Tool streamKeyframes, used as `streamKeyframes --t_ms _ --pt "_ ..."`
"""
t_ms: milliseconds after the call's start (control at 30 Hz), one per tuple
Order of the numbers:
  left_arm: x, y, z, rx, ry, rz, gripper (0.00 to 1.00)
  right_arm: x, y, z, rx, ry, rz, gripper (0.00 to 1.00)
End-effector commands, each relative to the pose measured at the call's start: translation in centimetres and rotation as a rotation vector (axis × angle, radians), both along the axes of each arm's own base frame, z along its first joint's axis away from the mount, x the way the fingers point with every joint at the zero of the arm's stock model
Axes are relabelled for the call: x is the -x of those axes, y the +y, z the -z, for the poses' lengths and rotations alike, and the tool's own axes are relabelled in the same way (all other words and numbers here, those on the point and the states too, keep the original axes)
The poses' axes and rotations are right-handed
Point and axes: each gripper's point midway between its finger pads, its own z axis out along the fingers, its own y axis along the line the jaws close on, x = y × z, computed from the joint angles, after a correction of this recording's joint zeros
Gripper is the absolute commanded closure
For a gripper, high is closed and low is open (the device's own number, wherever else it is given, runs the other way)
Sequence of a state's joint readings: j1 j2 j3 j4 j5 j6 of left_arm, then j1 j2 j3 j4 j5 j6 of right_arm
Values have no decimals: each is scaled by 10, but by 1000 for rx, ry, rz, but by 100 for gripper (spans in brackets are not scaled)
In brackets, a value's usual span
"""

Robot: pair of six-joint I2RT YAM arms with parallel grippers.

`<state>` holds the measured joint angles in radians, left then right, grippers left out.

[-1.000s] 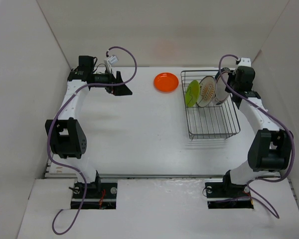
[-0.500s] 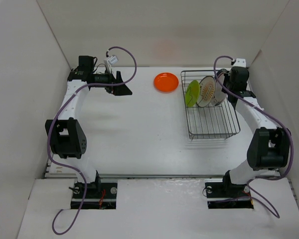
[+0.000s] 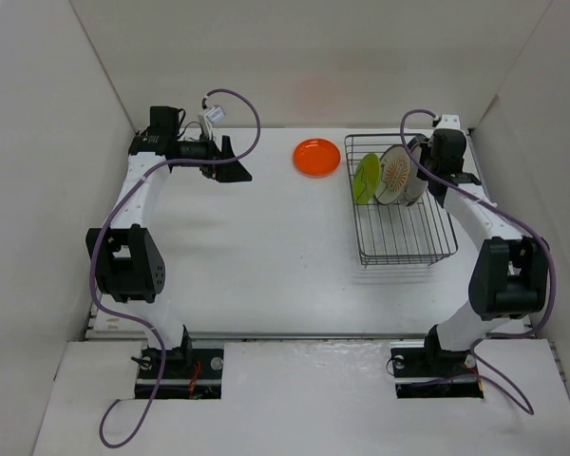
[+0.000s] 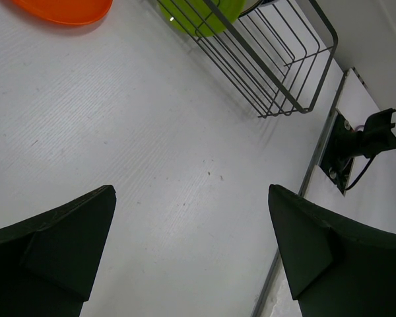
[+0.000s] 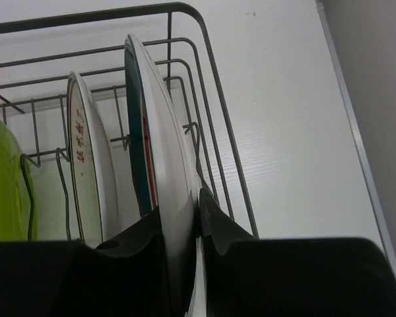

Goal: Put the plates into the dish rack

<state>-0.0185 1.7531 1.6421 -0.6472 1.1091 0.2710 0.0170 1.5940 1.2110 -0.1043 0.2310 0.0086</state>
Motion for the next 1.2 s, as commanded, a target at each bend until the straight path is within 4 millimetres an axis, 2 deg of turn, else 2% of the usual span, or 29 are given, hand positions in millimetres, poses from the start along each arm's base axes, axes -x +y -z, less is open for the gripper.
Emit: streamKeyframes --t_ms 0,100,133,167,267,367,400,467,500,600,633,667,700,733,767,833,867,900,967,1000,1167 --pt "5 -2 -7 11 -17 14 0 -17 16 -24 -36 -87 -21 77" --pt "5 -1 -6 4 -17 9 0 -16 13 -28 -32 -97 -10 69" --pt "5 -1 -6 4 -17 9 0 -16 13 -28 -31 -97 -10 69" --pt "5 -1 -6 4 -17 9 0 -16 11 -37 -26 -115 3 66" --pt "0 1 -4 -12 -31 -5 0 -12 2 -56 2 -145 42 44" --pt "-9 4 5 -32 -15 -38 0 -2 -11 -80 19 -169 93 42" --pt "-11 4 10 -36 8 -49 0 0 -15 -98 17 -199 102 37" --pt "-22 7 21 -53 31 -86 0 8 -26 -115 32 -218 148 33" --pt "-28 8 24 -59 35 -101 0 16 -28 -132 33 -241 158 30" --pt "-46 4 41 -86 69 -129 0 35 -30 -159 22 -282 176 24" --pt "-53 -1 36 -84 49 -119 0 46 -26 -180 2 -334 159 14" --pt "-57 -7 50 -88 83 -106 0 53 -23 -187 -5 -346 142 0" --pt "-59 -16 52 -89 84 -86 0 59 -13 -200 -26 -377 85 0" --pt "-65 -21 47 -87 61 -76 0 66 -6 -212 -40 -408 46 0" --pt "-71 -27 60 -91 84 -64 0 83 1 -231 -62 -463 5 0" --pt "-78 -41 64 -74 90 -43 0 100 26 -253 -96 -519 -136 0" --pt "-86 -44 59 -53 89 -49 0 116 35 -263 -126 -545 -178 0" --pt "-92 -52 68 -28 102 -32 0 123 47 -269 -154 -562 -241 0" --pt "-101 -61 72 5 113 -37 0 141 59 -275 -210 -570 -264 0" --pt "-113 -65 77 30 88 -42 0 146 65 -278 -215 -580 -287 0" --pt "-127 -91 99 123 182 -82 3 163 93 -284 -287 -593 -363 0"
